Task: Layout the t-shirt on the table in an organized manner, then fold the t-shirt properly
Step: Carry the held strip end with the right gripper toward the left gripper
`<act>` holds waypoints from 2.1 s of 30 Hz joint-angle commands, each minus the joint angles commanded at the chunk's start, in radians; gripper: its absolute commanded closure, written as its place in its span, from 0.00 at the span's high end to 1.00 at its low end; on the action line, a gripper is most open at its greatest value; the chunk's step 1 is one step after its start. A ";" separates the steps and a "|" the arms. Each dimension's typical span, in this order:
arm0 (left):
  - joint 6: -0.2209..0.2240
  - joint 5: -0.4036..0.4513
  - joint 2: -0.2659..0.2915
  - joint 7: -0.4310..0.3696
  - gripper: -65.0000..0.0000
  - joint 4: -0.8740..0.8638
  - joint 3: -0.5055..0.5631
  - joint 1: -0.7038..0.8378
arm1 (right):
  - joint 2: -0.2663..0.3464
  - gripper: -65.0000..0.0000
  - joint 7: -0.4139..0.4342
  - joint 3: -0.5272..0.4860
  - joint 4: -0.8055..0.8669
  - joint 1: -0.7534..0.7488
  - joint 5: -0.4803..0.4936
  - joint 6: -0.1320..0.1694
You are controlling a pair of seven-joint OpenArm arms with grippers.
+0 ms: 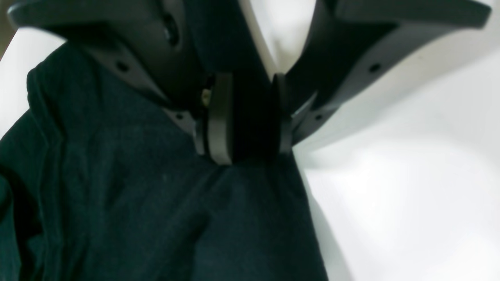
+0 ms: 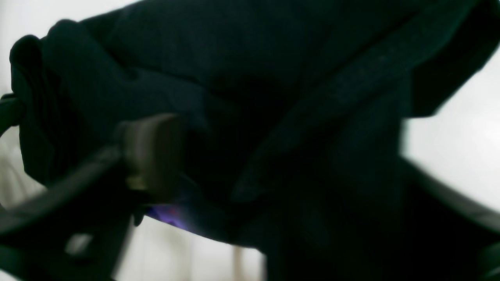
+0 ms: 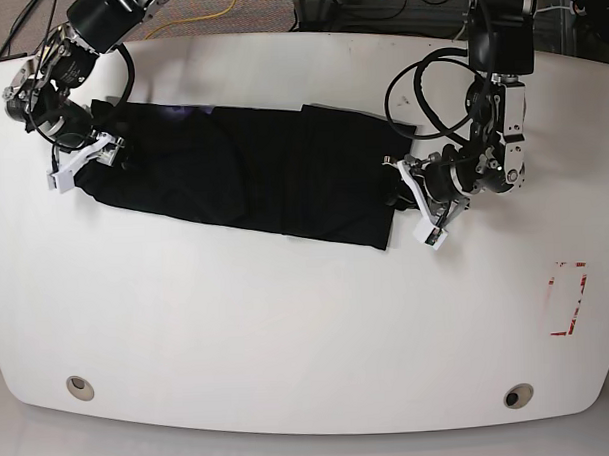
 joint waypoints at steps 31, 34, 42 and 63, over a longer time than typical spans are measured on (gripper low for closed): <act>0.005 0.008 0.035 0.003 0.21 0.000 0.020 -0.006 | -0.008 0.01 0.000 -0.325 0.528 -0.124 -0.005 0.000; 0.006 0.006 0.035 0.003 0.21 0.002 0.055 -0.006 | -0.026 0.00 0.000 -0.327 0.528 -0.117 -0.006 0.000; 0.006 0.002 0.037 0.003 0.21 0.002 0.077 -0.006 | -0.049 0.00 0.024 -0.396 0.525 -0.101 -0.057 0.000; 0.008 0.003 0.058 0.003 0.21 -0.005 0.074 -0.006 | -0.236 0.00 0.124 -0.647 0.528 -0.097 -0.276 0.000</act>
